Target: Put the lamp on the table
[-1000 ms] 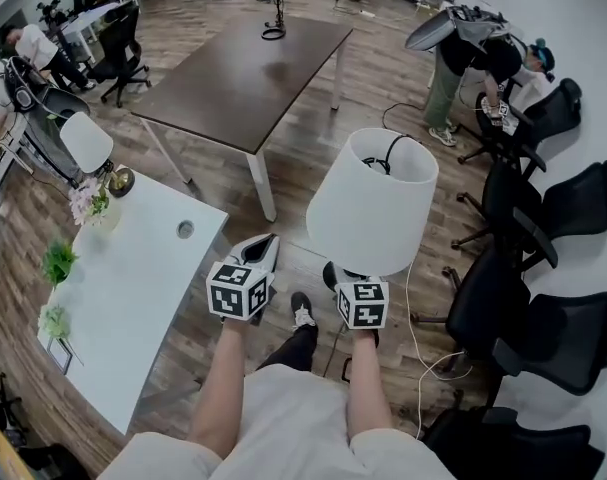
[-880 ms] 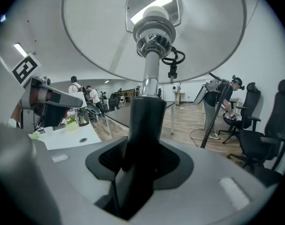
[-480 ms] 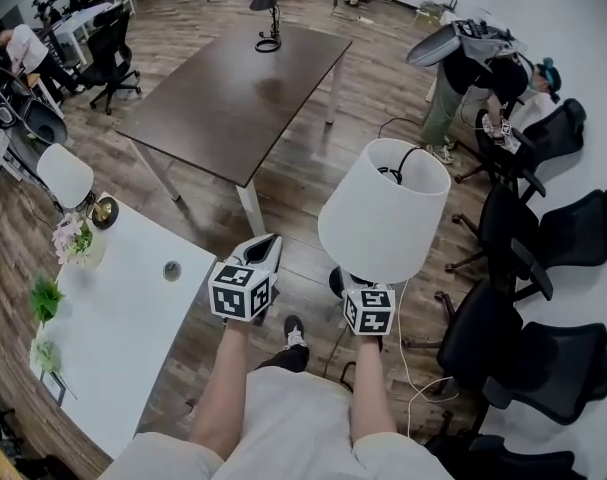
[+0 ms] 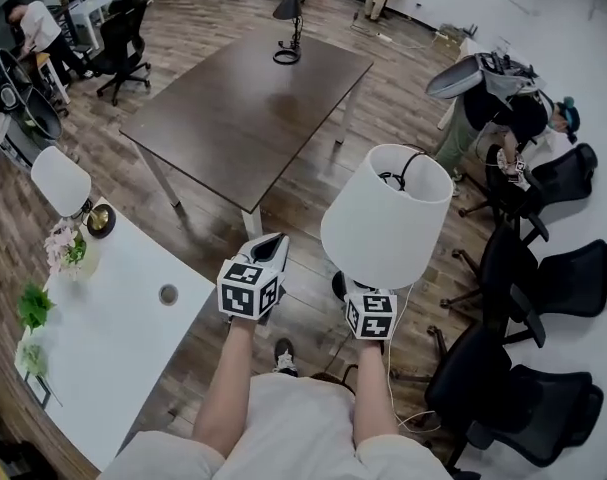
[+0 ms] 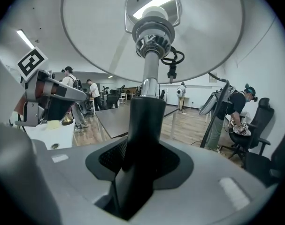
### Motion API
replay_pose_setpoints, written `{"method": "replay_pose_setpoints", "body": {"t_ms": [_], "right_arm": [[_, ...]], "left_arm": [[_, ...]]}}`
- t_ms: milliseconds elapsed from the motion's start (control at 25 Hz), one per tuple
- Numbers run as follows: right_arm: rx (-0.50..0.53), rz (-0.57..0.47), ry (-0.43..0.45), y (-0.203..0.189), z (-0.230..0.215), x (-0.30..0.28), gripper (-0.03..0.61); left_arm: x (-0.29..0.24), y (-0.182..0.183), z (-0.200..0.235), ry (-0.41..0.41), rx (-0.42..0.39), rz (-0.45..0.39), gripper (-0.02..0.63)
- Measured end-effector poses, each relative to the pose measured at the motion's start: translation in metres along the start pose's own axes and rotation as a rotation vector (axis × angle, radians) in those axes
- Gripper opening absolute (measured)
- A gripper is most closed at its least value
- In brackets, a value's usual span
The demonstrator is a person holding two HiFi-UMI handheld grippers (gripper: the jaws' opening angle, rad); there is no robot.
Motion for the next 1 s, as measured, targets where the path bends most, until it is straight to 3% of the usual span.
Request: {"method": "replay_pose_setpoints", "body": {"t_ms": [280,560,1000], "right_arm": [[0.01,-0.02,0.02,0.028,0.002,-0.039,0.189],[0.048,-0.043,0.047,0.059,0.003,-0.074,0.189],[0.065,-0.062,0.188,0.082,0.028,-0.146,0.187]], "left_arm": [[0.0,0.016,0.029,0.05,-0.026,-0.014,0.0],[0.015,0.019,0.062,0.132,0.032,-0.041,0.0],[0.0,0.029,0.085,0.22,0.015,-0.036,0.0]]}}
Point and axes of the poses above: the fingertips, and each gripper's own axes: x backward along the fingers, z to its left, y out of its top, the point moved 5 cm from there along x, backward along the fingers, and after that the axes turned 2 degrees about -x, right-handed, at the moved point
